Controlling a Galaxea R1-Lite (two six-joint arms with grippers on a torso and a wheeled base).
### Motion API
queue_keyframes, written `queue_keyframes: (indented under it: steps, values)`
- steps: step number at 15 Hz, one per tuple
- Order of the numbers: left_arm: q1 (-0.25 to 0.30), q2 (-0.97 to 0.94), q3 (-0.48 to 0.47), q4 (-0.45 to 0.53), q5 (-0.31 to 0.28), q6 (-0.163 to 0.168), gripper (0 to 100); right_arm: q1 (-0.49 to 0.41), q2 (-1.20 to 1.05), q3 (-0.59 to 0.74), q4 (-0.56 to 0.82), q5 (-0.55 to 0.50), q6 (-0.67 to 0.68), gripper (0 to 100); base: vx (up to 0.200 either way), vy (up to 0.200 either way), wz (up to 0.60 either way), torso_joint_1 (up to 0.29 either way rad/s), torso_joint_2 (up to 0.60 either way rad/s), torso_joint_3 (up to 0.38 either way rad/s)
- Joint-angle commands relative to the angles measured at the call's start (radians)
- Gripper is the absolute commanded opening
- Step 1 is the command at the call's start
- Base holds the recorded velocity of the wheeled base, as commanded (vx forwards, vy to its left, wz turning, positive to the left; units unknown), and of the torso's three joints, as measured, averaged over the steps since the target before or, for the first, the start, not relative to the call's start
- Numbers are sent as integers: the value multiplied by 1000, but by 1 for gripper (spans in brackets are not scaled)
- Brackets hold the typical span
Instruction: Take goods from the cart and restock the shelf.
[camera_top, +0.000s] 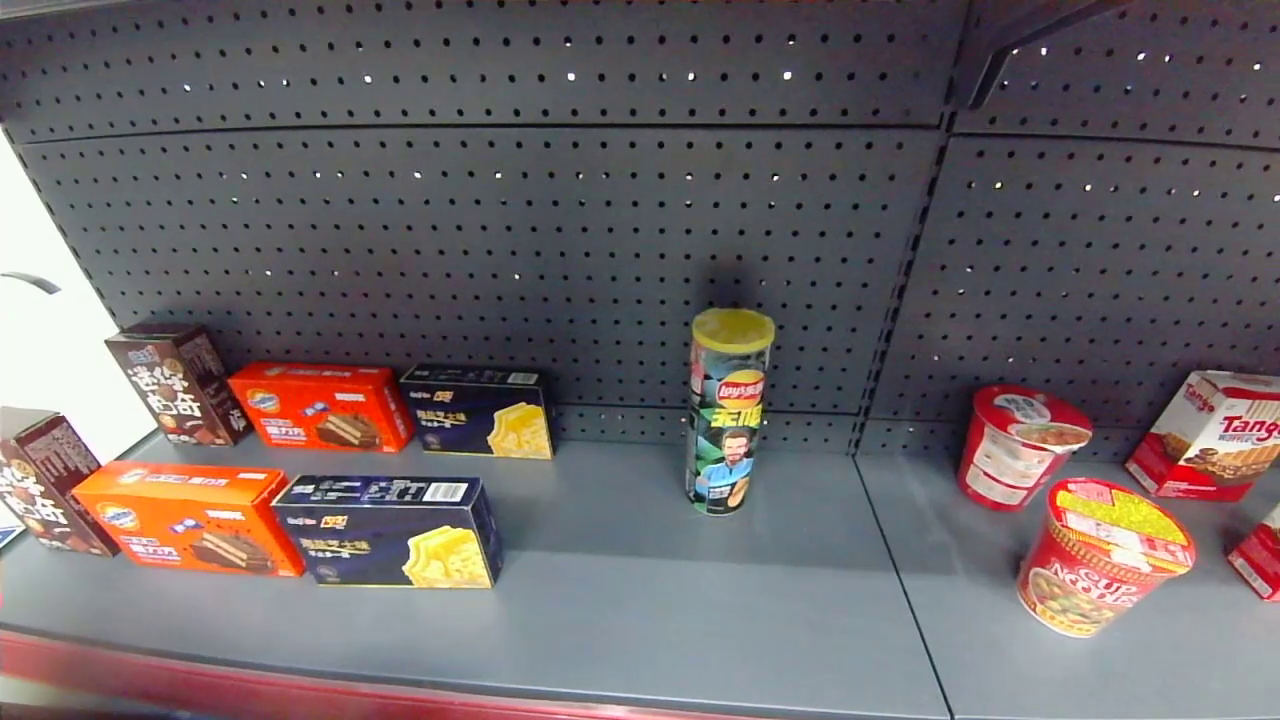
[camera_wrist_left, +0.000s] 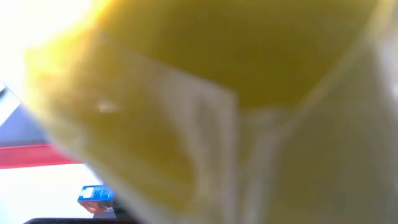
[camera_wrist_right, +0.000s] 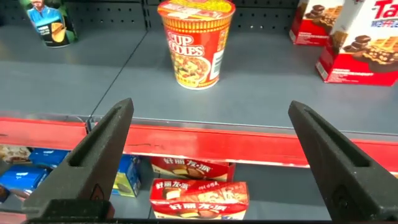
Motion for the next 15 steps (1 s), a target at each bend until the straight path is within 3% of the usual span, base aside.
queue_keyframes:
  steps: [1, 6, 7, 8, 10, 12, 13, 15]
  values:
    - [2, 1, -13, -3, 3, 0, 0, 0, 0, 0, 0, 0, 0, 100, 0, 0, 0, 0, 0, 0]
    - [3, 6, -106, 4, 1, 3, 0, 11, 40, -2, 3, 17, -8, 100, 0, 0, 0, 0, 0, 0]
    - [3, 9, -129, 26, 0, 2, 0, 16, 79, -112, -2, 48, 1, 100, 0, 0, 0, 0, 0, 0]
    - [5, 7, -148, 61, 0, 0, 0, 37, 293, -328, 15, 62, 46, 100, 0, 0, 0, 0, 0, 0]
    - [5, 12, -182, 146, -2, 3, 0, 138, 442, -518, 43, 114, 27, 100, 0, 0, 0, 0, 0, 0]
    - [2, 36, -211, 156, -13, -1, 0, 218, 499, -615, 130, 154, -88, 100, 0, 0, 0, 0, 0, 0]
    - [0, 36, -212, 156, -14, -1, 0, 221, 501, -618, 133, 157, -88, 100, 0, 0, 0, 0, 0, 0]
    - [-5, 65, -208, 155, -31, -13, 0, 341, 619, -652, 175, 171, -98, 100, 0, 0, 0, 0, 0, 0]
